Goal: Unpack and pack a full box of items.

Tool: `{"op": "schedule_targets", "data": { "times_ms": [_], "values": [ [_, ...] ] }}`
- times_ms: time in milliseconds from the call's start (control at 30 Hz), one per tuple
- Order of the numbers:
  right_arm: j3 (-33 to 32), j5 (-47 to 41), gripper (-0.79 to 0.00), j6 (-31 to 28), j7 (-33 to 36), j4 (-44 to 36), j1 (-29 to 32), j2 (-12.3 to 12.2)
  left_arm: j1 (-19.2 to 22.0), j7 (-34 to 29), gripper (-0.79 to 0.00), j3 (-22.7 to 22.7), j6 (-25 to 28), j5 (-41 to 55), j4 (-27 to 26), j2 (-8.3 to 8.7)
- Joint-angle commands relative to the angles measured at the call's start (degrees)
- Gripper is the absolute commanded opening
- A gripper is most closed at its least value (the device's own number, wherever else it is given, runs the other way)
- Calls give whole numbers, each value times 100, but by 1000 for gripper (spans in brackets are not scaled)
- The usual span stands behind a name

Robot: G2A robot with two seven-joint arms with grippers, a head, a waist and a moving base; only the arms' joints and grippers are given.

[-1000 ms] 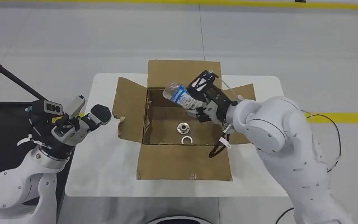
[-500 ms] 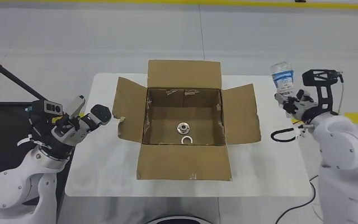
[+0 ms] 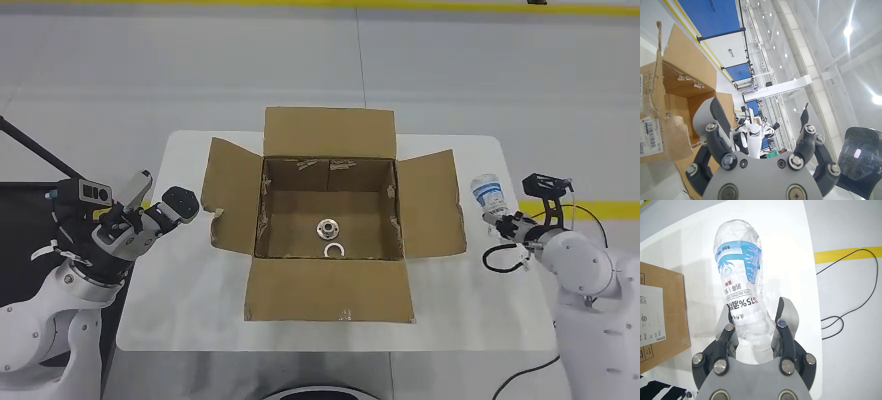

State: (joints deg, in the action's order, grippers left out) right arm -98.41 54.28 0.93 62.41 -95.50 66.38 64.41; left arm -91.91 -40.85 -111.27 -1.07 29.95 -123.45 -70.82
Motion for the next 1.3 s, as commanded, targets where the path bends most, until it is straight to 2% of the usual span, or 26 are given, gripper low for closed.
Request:
{"op": "schedule_targets", "data": {
  "times_ms": [0,200,233,267,300,333,400,433,567,733,900,1033,1167,1267],
  "values": [
    [85,33,-785,-37,25,224,-94,-7,0,0,0,0,0,0,0,0],
    [357,-151,-785,-176,-247,924,-408,2,0,0,0,0,0,0,0,0],
    [401,-167,-767,-184,-272,1009,-451,4,0,0,0,0,0,0,0,0],
    [439,-187,-683,-188,-295,1083,-493,5,0,0,0,0,0,0,0,0],
    [470,-190,-483,-190,-322,1144,-529,4,0,0,0,0,0,0,0,0],
    [492,-197,-397,-192,-337,1192,-557,3,0,0,0,0,0,0,0,0],
    [520,-234,-49,-200,-341,1254,-597,-2,0,0,0,0,0,0,0,0],
    [531,-262,0,-211,-342,1270,-611,-5,0,0,0,0,0,0,0,0],
    [487,-469,0,-273,-428,1135,-568,-18,0,0,0,0,0,0,0,0],
    [221,-521,0,-206,-447,323,-315,-70,0,0,0,0,0,0,0,0],
    [-165,-440,0,-30,-438,-1443,20,-124,0,0,0,0,0,0,0,0],
    [-173,172,0,180,-86,-2889,27,-173,0,0,0,0,0,0,0,0],
    [530,508,0,113,346,-3560,-481,-194,0,0,0,0,0,0,0,0],
    [1516,463,0,-152,736,-3353,-1180,-170,0,0,0,0,0,0,0,0]
  ]
}}
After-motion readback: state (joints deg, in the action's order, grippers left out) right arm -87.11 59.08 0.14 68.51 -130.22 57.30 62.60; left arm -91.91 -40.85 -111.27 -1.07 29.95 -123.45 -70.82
